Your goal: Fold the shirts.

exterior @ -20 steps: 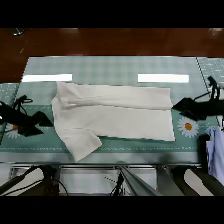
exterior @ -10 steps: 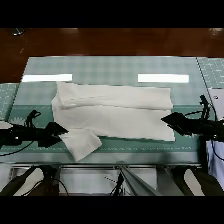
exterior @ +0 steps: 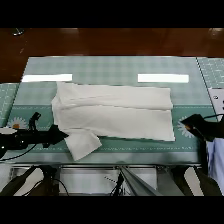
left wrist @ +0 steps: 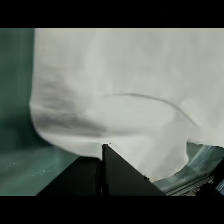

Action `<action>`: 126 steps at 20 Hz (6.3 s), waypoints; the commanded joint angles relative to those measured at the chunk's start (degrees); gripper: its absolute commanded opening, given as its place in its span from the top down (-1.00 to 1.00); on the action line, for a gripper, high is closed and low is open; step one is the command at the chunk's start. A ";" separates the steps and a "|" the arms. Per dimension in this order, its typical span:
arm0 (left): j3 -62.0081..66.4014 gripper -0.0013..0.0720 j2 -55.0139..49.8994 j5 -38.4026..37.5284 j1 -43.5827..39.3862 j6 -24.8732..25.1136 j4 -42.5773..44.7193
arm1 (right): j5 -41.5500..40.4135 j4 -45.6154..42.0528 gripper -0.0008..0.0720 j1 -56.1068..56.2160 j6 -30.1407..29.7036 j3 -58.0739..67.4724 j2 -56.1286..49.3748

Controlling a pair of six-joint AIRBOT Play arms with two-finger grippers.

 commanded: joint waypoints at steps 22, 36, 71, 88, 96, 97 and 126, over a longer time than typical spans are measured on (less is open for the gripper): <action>1.09 0.90 0.07 0.04 0.15 3.80 -7.43 | -3.87 20.96 0.92 3.39 -18.80 -3.50 -21.86; 45.97 0.90 -30.73 1.86 -13.55 -10.01 -8.55 | -13.42 23.23 0.92 13.16 -13.00 22.95 -33.46; 32.20 -0.94 -8.07 11.50 -30.82 1.44 -2.51 | -5.31 19.47 -0.53 17.97 -11.13 39.23 -57.00; 58.86 0.91 -35.32 20.35 -59.21 -5.86 -4.20 | 7.87 1.75 0.92 19.58 -3.89 23.71 1.62; 73.75 0.90 -52.35 17.09 -79.32 -12.79 -7.56 | 8.76 13.40 0.92 19.65 -5.03 22.32 7.76; 74.14 0.90 -52.65 16.63 -80.13 -12.79 -8.55 | 8.72 13.40 0.92 19.65 -5.05 22.32 7.76; 5.70 0.90 32.15 2.73 -16.61 -6.51 -10.29 | -16.65 26.12 -0.36 67.93 -0.22 66.90 -64.57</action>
